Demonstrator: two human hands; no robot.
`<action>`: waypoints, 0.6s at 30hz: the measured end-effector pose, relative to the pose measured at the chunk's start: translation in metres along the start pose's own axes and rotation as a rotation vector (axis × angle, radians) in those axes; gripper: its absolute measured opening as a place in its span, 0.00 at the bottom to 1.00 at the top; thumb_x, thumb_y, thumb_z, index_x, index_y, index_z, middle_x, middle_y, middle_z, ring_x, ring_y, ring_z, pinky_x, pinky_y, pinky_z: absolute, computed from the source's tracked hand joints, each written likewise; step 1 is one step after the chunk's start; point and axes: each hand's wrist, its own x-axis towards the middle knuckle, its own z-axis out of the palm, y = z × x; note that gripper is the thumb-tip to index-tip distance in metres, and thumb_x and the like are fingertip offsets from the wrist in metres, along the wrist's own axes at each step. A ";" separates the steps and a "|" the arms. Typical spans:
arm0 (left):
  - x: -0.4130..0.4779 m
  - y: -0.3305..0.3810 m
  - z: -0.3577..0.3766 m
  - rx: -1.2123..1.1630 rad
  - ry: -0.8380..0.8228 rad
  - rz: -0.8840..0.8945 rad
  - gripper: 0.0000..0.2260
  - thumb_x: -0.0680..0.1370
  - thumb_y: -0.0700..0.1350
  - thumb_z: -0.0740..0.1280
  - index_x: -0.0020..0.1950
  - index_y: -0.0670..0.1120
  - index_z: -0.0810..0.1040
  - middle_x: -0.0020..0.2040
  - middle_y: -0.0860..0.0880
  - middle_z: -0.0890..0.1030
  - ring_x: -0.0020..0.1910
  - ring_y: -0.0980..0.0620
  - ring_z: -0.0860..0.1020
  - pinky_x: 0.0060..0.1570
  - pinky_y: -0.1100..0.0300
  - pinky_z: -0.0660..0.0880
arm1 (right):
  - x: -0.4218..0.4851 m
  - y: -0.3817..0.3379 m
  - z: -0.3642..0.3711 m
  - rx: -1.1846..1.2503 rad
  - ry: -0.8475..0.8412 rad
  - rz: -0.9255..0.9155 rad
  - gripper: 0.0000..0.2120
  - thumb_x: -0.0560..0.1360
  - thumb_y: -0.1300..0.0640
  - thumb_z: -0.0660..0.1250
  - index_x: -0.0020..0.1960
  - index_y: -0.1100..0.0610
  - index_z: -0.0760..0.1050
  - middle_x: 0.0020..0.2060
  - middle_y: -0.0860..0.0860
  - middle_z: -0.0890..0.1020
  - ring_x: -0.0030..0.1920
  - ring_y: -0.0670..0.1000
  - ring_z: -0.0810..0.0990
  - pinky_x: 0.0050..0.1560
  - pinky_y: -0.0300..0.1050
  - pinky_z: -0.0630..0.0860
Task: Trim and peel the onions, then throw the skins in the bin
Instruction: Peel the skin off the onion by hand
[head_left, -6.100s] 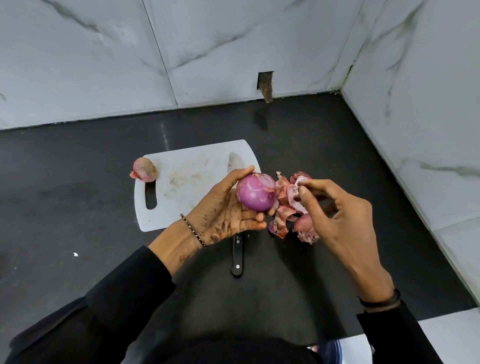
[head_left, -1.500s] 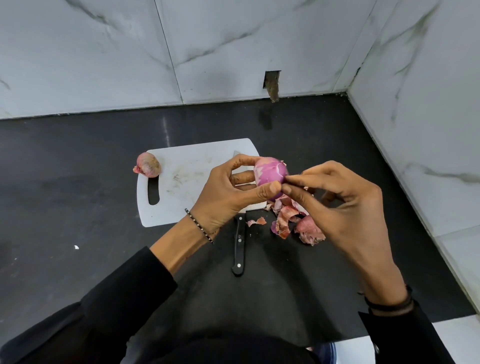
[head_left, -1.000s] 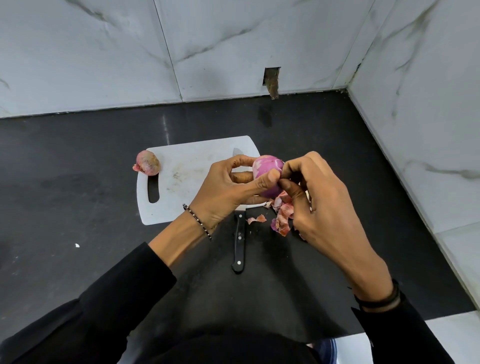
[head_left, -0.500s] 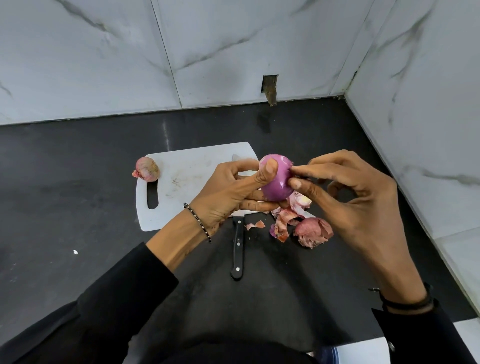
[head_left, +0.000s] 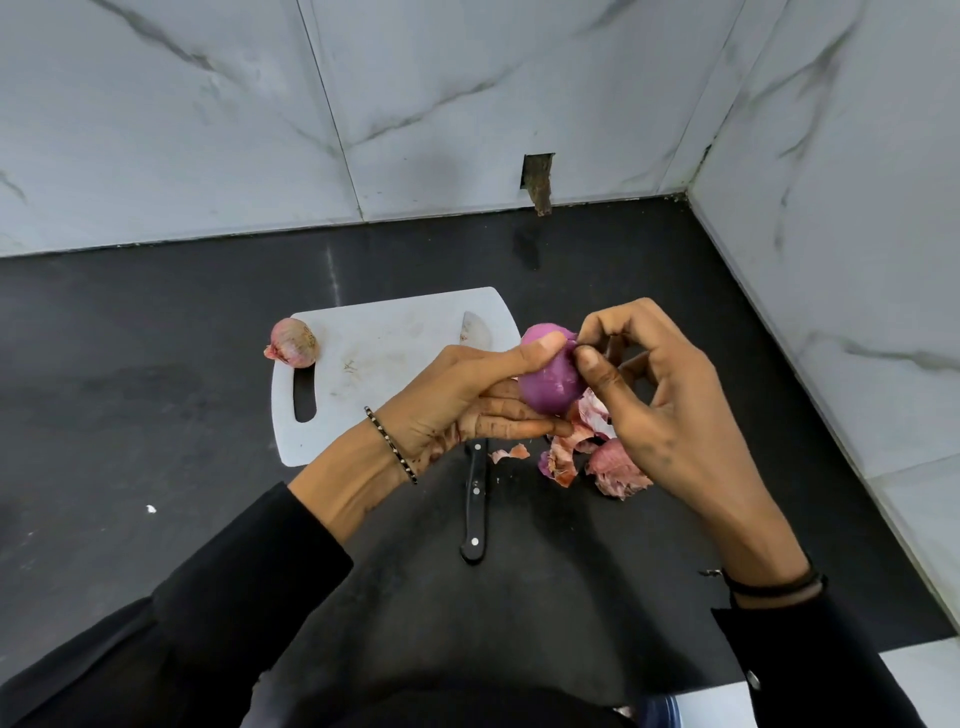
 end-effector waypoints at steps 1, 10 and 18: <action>0.001 -0.001 0.002 -0.014 -0.001 -0.022 0.21 0.68 0.54 0.71 0.56 0.44 0.82 0.50 0.36 0.84 0.47 0.39 0.85 0.45 0.57 0.83 | 0.000 0.002 0.002 0.004 0.001 -0.007 0.04 0.80 0.61 0.68 0.51 0.53 0.76 0.48 0.44 0.77 0.51 0.50 0.77 0.47 0.43 0.74; 0.007 -0.006 0.003 -0.135 0.016 -0.169 0.24 0.68 0.57 0.70 0.54 0.41 0.81 0.49 0.35 0.84 0.39 0.42 0.85 0.41 0.57 0.83 | -0.006 0.017 0.011 0.058 -0.015 -0.121 0.05 0.80 0.61 0.66 0.51 0.51 0.75 0.49 0.45 0.76 0.51 0.54 0.76 0.48 0.42 0.73; 0.010 -0.012 -0.001 -0.255 -0.047 -0.214 0.27 0.71 0.56 0.69 0.60 0.36 0.78 0.45 0.37 0.83 0.34 0.44 0.84 0.37 0.58 0.83 | -0.015 0.020 0.020 0.340 0.040 -0.052 0.03 0.81 0.60 0.65 0.51 0.53 0.75 0.46 0.50 0.76 0.46 0.52 0.73 0.47 0.46 0.70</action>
